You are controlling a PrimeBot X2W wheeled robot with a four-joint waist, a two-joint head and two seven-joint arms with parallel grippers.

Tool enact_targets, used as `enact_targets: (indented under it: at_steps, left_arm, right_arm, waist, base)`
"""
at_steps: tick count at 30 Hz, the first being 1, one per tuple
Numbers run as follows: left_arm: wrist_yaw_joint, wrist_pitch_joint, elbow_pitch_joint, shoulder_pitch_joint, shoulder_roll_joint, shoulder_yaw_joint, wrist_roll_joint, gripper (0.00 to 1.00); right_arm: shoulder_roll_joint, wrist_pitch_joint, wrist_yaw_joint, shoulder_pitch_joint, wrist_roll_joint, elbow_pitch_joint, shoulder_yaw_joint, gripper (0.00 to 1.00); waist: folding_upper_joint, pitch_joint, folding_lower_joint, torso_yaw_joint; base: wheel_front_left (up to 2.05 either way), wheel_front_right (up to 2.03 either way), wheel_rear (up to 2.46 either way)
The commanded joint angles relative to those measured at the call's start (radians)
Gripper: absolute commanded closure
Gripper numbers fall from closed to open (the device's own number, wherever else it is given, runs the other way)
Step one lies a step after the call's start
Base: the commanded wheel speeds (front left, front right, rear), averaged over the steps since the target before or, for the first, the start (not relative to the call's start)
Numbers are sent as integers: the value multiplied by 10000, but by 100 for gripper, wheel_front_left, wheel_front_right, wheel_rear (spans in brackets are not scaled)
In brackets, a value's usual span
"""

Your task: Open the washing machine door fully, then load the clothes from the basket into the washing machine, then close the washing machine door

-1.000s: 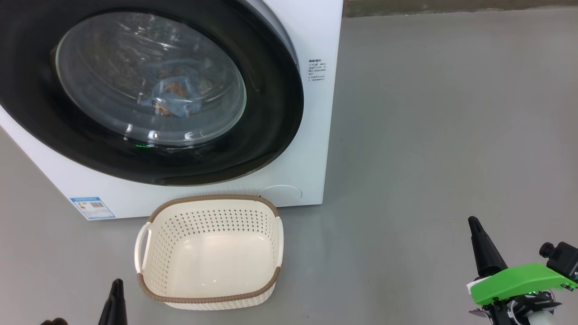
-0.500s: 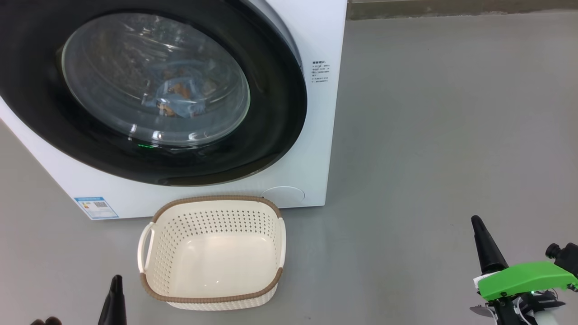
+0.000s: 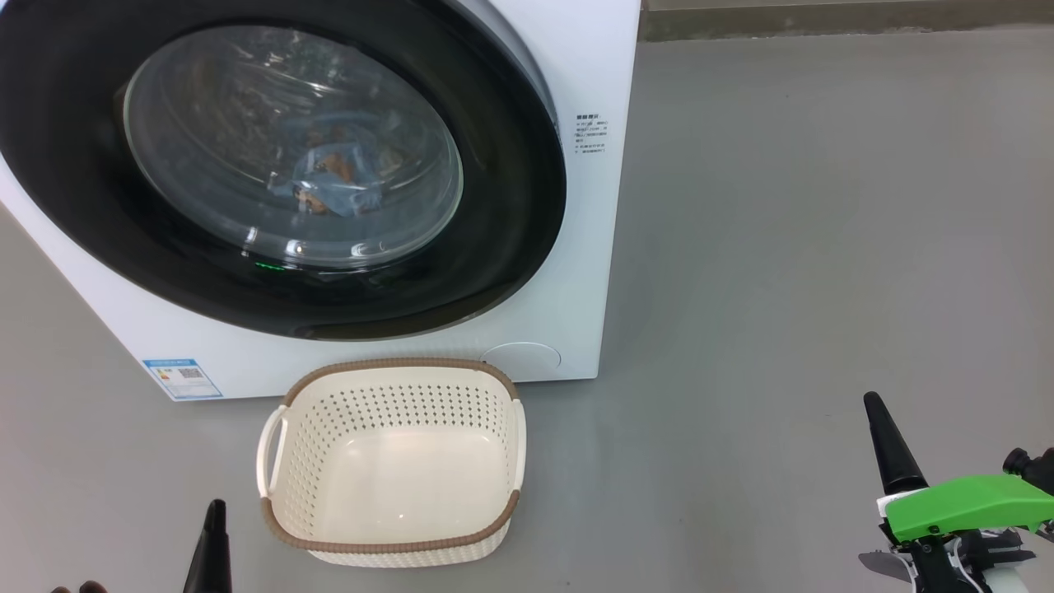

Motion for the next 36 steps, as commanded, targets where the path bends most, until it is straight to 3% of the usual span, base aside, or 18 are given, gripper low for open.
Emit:
enact_targets:
  at_steps: [1,36]
  left_arm:
    - [0,83,-341,-461,102,253,-304,100]
    - [1,1108,-665,-728,-163,581,-3874,100]
  right_arm:
    - [-58,92,1,-215,230,-309,-27,100]
    - [441,1134,0,-198,3040,-546,-795,100]
  waist:
    - [0,-7,0,10]
    - [0,-162,0,244]
  base:
    - [0,0,0]
    - [0,0,0]
